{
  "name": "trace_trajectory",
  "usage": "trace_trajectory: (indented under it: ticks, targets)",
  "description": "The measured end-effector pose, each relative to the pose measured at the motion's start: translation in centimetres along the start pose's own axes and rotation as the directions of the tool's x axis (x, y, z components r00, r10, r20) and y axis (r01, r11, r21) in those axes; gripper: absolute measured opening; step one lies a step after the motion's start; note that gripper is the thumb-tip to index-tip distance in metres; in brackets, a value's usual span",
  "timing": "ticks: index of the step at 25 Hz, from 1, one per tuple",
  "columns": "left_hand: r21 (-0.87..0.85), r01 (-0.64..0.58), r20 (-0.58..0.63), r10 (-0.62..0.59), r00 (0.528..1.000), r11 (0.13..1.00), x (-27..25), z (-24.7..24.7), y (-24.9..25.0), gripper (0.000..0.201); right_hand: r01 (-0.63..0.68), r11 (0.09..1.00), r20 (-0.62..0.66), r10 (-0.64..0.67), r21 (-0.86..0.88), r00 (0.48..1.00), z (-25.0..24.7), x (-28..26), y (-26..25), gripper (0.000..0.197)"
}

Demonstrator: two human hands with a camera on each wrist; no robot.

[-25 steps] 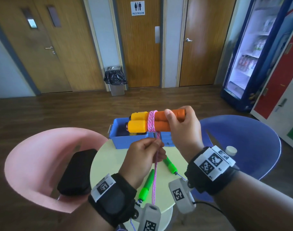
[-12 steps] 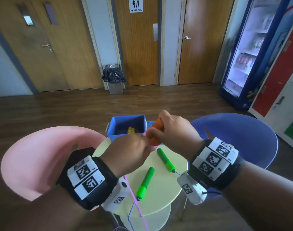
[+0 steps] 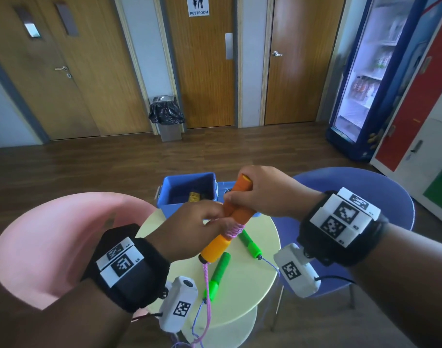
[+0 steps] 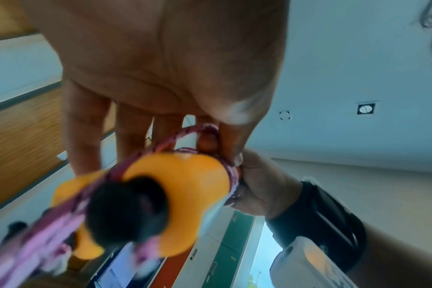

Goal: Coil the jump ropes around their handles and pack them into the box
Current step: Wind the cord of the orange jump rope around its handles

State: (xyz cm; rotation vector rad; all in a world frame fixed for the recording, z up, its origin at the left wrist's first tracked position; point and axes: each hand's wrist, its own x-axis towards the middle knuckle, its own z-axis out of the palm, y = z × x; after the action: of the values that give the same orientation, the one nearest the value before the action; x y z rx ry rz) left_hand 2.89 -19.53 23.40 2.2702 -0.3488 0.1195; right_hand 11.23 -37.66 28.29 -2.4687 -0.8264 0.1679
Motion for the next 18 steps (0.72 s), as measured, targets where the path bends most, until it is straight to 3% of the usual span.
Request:
trace_trajectory:
  ticks: [2,3,5,6,8,11,14,18]
  targets:
    - [-0.067,0.037,-0.070,-0.041,0.997,0.997,0.1,0.4,-0.3,0.027,-0.035,0.986,-0.077,0.048,0.163,0.996,0.6,0.1,0.5,0.032]
    - [-0.096,0.053,-0.118,-0.064,0.991,0.994,0.1,0.6,-0.5,0.033,-0.050,0.939,-0.121,0.096,0.340,0.988,1.1,0.1,0.9,0.033]
    - [-0.154,0.093,-0.245,-0.129,0.961,0.984,0.3,0.9,-1.0,0.045,-0.120,0.703,-0.051,0.217,0.701,0.975,2.7,-0.5,1.2,0.053]
    - [-0.189,0.109,-0.315,-0.165,0.935,0.976,0.6,1.1,-1.1,0.046,-0.179,0.604,0.044,0.232,0.777,0.972,3.9,-0.9,1.2,0.066]
    - [-0.291,0.142,-0.426,-0.261,0.866,0.946,1.1,1.6,-1.1,0.042,-0.262,0.536,0.212,0.155,0.802,0.965,7.0,-2.1,0.4,0.072]
    - [-0.361,0.201,-0.481,-0.366,0.797,0.911,1.7,2.4,-0.8,0.043,-0.215,0.467,0.193,0.097,0.858,0.977,9.4,-2.8,-0.5,0.043]
    - [-0.439,0.207,-0.442,-0.411,0.797,0.874,1.3,2.5,-1.1,0.043,-0.221,0.495,0.153,0.175,0.840,0.973,8.9,-2.8,-0.5,0.019]
    - [-0.558,0.194,-0.390,-0.462,0.797,0.807,1.0,2.3,-1.0,0.042,-0.221,0.476,0.134,0.210,0.851,0.968,8.0,-3.3,-0.4,0.022]
